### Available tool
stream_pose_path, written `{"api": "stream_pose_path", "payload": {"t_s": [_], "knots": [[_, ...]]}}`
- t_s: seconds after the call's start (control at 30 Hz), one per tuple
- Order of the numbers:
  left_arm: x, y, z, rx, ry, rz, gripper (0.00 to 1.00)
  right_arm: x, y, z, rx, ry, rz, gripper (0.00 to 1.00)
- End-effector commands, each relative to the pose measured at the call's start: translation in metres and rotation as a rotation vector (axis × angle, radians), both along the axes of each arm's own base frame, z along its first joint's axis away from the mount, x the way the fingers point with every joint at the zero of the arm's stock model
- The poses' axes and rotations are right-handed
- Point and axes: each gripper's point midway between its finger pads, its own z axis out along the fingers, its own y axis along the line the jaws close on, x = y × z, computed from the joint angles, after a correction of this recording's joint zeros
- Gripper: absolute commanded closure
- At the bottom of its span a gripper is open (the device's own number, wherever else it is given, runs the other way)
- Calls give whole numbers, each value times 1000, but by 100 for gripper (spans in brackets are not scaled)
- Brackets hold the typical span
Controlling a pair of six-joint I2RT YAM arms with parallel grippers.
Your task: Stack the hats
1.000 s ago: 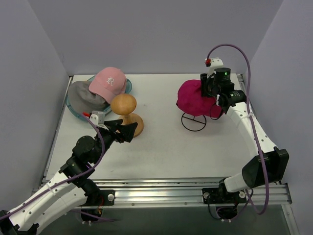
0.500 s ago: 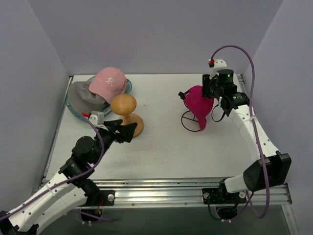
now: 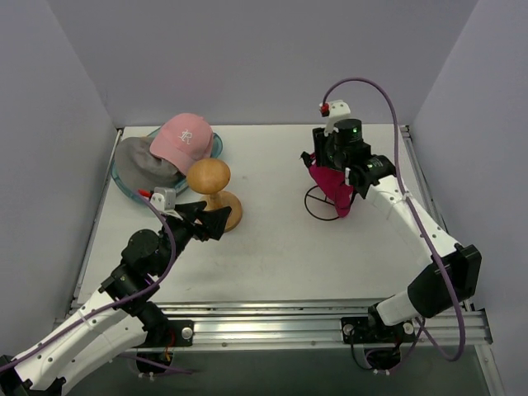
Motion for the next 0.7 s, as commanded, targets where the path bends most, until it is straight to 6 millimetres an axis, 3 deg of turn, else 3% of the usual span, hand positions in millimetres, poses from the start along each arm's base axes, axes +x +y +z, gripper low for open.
{"api": "stream_pose_path", "payload": {"t_s": [0.0,0.07,0.37,0.67], "knots": [[-1,4,9,-3,-22,13,6,7,15,38,-10,-104,-59,61],[-2,6,10,-10,-28,19,6,7,27,29,-32,-84,-64,62],[-4,8,12,-17,-33,17,6,14,40,-11,-145,-20,-122,63],[-5,11,14,-23,-38,26,6,18,61,-29,-174,20,-83,62]]}}
